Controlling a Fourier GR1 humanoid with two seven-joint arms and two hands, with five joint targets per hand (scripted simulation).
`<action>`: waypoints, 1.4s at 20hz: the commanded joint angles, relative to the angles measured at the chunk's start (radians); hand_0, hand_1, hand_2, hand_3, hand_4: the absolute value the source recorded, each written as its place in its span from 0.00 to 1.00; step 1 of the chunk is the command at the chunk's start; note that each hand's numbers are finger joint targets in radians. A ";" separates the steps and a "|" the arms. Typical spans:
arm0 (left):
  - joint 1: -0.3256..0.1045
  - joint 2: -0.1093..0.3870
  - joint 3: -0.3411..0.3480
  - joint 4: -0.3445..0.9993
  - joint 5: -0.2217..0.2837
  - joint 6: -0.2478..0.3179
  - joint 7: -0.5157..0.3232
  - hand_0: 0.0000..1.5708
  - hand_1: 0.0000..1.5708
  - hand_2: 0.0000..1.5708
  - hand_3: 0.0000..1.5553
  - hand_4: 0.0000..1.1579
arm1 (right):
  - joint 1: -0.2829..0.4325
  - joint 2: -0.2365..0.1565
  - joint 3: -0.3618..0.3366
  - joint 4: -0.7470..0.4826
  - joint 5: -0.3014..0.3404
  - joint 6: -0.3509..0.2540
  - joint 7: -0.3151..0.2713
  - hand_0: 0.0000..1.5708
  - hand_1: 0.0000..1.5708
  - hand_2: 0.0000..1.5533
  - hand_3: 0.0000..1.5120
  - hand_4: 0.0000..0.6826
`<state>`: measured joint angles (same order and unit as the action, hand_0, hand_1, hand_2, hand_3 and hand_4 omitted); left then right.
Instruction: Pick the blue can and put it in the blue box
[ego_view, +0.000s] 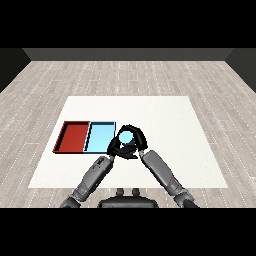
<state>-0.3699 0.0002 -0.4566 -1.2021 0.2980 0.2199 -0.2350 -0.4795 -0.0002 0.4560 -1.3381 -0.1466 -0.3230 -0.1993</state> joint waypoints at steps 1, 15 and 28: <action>-0.103 0.000 -0.048 0.099 0.077 0.082 -0.057 0.00 0.00 0.00 0.00 0.00 | -0.033 0.000 0.016 0.078 -0.036 0.005 -0.057 0.93 0.93 0.93 0.92 0.82; -0.130 0.038 -0.109 0.066 -0.112 0.207 0.114 0.00 0.00 0.00 0.00 0.00 | 0.045 -0.001 0.070 -0.017 -0.057 -0.021 -0.046 0.94 0.94 0.94 0.93 0.83; -0.145 0.002 -0.104 0.146 0.024 0.299 0.023 0.53 0.53 0.55 0.37 0.55 | 0.028 -0.002 0.054 -0.049 -0.051 -0.001 -0.014 0.93 0.93 0.93 0.93 0.84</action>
<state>-0.4831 0.0323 -0.5726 -1.0971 0.2866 0.4729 -0.2133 -0.4953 -0.0372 0.5042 -1.3435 -0.2118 -0.3295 -0.2276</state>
